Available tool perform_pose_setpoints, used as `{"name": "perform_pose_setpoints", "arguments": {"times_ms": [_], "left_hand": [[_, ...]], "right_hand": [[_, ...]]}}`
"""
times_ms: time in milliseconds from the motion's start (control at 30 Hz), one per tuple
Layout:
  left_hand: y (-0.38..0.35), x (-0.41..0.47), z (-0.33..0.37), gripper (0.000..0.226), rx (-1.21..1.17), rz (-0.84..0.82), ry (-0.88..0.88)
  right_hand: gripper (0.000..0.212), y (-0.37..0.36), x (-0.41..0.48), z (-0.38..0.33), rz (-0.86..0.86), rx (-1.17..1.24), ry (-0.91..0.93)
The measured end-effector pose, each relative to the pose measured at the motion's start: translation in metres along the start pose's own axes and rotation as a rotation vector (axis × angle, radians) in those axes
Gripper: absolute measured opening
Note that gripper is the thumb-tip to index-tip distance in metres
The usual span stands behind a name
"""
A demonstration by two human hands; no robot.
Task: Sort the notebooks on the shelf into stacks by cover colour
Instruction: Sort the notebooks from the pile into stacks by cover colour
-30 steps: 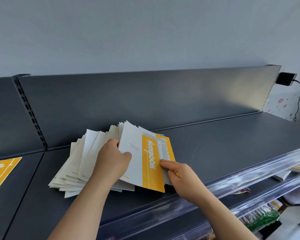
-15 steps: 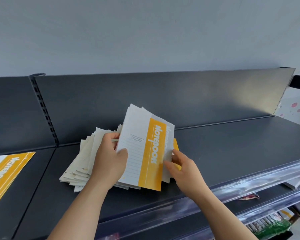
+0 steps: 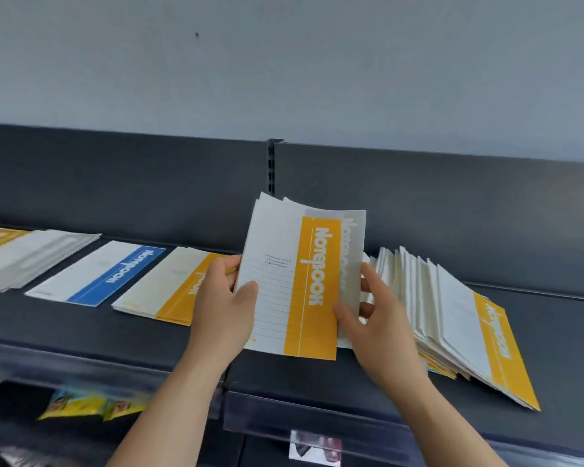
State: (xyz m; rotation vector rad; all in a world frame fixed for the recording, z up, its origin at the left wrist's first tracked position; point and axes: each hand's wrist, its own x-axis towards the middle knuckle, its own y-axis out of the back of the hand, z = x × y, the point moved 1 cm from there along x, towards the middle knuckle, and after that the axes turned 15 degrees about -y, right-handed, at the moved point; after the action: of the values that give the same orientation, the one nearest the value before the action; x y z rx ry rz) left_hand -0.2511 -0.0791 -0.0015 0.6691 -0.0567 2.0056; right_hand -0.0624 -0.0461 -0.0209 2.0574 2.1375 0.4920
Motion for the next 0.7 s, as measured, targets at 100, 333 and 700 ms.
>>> {"name": "perform_pose_setpoints", "arguments": {"times_ms": [100, 333, 700], "left_hand": [[0.052, 0.001, -0.012, 0.023, 0.037, 0.072, 0.026], [0.184, -0.005, -0.046, 0.026, 0.146, 0.196, 0.061], [0.384, -0.011, -0.107, 0.038, 0.139, 0.218, 0.197]], "right_hand": [[0.04, -0.047, -0.001, -0.019, -0.116, 0.008, 0.014], [0.043, -0.179, -0.018, -0.061, -0.304, -0.005, 0.035], [0.056, -0.38, -0.063, -0.116, -0.441, 0.013, -0.055]]}}
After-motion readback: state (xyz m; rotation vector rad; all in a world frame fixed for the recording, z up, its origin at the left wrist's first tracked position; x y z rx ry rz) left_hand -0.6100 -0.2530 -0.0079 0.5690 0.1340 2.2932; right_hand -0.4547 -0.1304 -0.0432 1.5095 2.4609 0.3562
